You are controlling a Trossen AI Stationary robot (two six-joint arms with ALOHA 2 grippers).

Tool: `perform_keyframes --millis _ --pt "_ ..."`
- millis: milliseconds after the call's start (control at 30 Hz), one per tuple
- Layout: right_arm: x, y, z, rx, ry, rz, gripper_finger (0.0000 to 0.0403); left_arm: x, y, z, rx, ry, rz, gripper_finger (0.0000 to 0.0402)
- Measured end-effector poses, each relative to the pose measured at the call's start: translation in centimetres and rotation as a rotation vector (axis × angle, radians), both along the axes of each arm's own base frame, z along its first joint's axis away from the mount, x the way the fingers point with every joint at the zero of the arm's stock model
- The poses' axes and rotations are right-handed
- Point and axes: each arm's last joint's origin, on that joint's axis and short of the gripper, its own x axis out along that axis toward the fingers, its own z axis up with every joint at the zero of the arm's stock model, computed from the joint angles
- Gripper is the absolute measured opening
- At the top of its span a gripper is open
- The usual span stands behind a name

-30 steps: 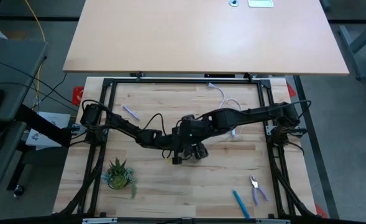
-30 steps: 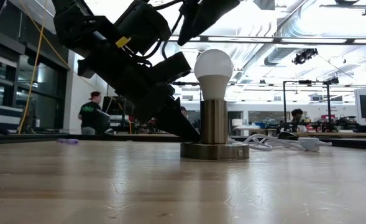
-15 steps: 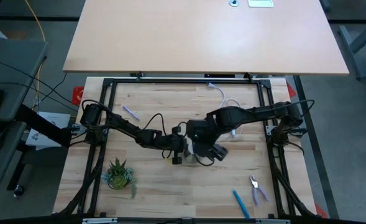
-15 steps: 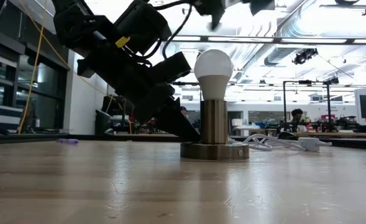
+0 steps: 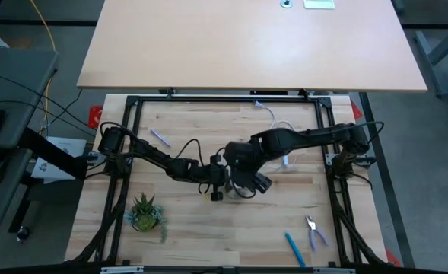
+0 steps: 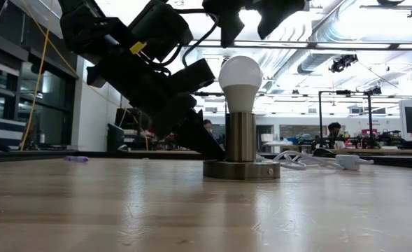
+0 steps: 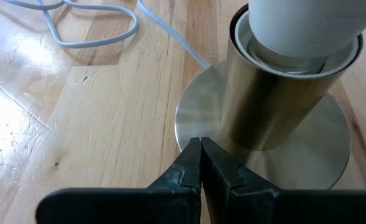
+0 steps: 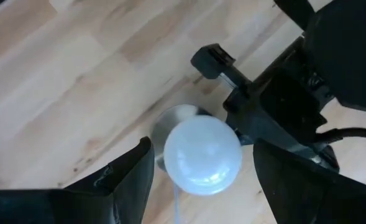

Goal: Screw lightbulb
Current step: Insert the lightbulb in the lamp

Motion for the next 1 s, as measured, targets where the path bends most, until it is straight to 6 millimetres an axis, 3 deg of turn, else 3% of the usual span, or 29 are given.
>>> perform_keyframes --millis 200,333,600,833,1000 --pt "-0.1 0.9 0.1 0.035 -0.012 0.065 0.0261 0.0 0.0 0.0 -0.001 -0.001 0.003 0.0000" --pt "0.2 0.9 0.1 -0.097 -0.046 0.002 0.0261 0.0 0.0 0.0 -0.002 -0.001 0.003 0.0000" --pt "0.1 0.7 -0.1 -0.055 -0.031 0.043 0.0261 0.0 0.0 0.0 0.000 -0.001 0.003 0.0000" --pt "1.2 0.4 -2.8 -0.112 0.061 0.045 0.0261 0.0 0.0 0.0 0.001 -0.001 0.006 0.0000" --pt "1.5 0.4 -3.2 -0.129 0.059 0.048 0.0261 0.0 0.0 0.0 0.003 -0.001 0.007 0.0000"
